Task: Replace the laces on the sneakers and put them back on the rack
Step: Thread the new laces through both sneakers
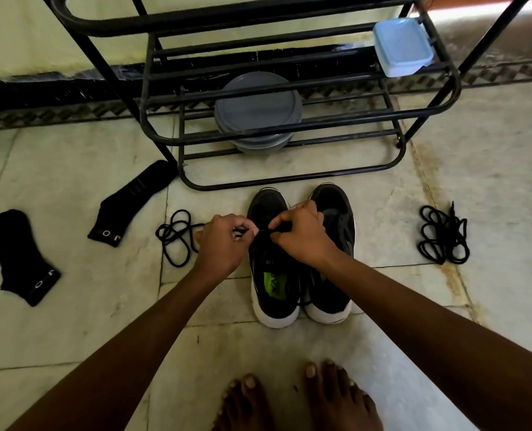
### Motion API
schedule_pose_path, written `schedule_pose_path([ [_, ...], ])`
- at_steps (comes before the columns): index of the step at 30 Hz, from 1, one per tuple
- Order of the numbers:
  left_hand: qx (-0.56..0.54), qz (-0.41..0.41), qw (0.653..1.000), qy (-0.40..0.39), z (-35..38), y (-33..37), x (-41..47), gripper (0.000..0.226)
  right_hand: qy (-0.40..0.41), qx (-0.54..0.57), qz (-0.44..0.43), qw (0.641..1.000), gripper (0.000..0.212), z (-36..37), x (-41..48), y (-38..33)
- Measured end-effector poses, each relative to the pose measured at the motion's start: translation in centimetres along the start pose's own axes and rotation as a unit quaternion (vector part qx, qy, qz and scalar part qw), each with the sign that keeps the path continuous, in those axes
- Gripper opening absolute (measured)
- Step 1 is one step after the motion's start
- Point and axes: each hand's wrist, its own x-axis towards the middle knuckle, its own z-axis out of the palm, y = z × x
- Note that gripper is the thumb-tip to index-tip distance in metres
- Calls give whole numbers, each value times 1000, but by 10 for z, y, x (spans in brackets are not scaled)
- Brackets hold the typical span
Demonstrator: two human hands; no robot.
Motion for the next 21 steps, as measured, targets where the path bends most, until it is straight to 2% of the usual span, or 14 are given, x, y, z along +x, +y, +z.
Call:
schedule_pose_path([
  [7, 94, 51, 994, -37, -4, 0, 2, 13, -2, -25, 2, 1000, 21, 0, -3, -5],
  [12, 215, 130, 966, -59, -2, 1, 4, 12, 6, -38, 14, 999, 19, 2, -1, -7],
  [18, 185, 121, 974, -55, 1, 2, 6, 12, 27, -48, 37, 998, 20, 8, 0, -13],
  [21, 72, 64, 995, -28, 4, -1, 4, 8, 38, -45, 46, 997, 19, 10, 1, -14],
])
